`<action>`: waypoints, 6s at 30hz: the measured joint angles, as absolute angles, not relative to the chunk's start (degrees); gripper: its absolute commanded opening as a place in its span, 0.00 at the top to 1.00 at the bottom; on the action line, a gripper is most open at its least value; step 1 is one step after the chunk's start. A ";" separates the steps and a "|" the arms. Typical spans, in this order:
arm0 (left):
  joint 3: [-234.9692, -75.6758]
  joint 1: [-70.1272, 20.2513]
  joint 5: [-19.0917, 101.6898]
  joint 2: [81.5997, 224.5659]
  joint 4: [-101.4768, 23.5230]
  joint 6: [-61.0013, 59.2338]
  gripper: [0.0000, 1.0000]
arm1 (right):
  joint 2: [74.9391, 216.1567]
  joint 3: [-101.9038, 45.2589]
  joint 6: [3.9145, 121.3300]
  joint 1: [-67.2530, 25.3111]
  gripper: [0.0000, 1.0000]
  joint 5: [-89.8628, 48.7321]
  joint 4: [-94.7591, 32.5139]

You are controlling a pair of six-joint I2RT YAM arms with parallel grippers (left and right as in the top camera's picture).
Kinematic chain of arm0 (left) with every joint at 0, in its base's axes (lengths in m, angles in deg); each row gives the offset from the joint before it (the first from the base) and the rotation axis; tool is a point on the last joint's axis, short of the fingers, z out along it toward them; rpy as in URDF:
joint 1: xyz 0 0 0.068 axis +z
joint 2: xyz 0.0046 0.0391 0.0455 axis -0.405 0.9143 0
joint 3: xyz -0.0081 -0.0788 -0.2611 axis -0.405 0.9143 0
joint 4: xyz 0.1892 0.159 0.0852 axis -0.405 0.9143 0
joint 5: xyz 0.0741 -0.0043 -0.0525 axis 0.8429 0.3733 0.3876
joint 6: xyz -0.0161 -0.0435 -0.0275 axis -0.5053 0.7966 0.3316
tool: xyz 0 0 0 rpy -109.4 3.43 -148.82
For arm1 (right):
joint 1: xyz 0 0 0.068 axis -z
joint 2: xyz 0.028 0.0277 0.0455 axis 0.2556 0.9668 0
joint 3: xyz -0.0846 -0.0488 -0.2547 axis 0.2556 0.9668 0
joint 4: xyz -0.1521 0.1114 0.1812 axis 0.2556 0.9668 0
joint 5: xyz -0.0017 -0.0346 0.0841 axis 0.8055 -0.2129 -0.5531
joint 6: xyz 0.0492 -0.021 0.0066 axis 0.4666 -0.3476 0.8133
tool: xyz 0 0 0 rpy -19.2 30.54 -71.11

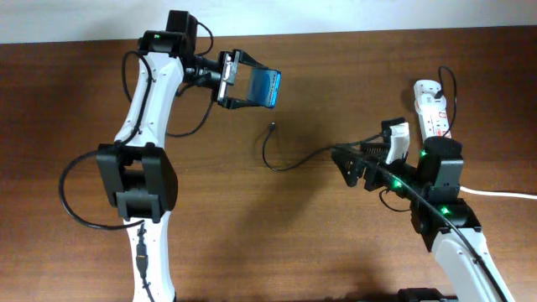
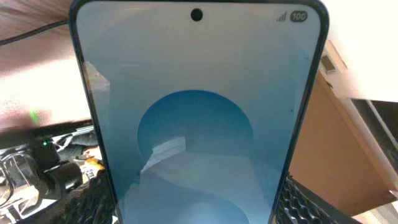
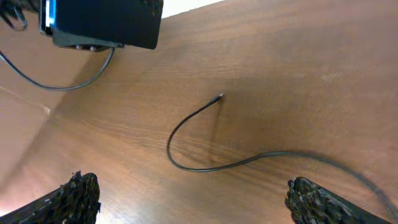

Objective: Plug charger to phone and switch on socket

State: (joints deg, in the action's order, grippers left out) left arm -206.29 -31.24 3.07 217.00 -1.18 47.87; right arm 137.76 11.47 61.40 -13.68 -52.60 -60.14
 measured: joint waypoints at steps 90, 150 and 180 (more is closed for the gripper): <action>-207.04 -34.78 -3.68 217.00 -14.18 5.60 0.00 | 162.00 -4.29 110.16 -23.12 0.96 -32.90 -88.01; -206.90 -19.64 4.51 217.00 -22.20 11.80 1.00 | 169.14 -18.96 94.71 -25.20 0.02 -36.62 -50.24; -206.90 -17.10 1.63 217.00 -20.48 10.49 1.00 | 198.32 -36.31 96.98 -36.24 0.67 -39.44 -49.76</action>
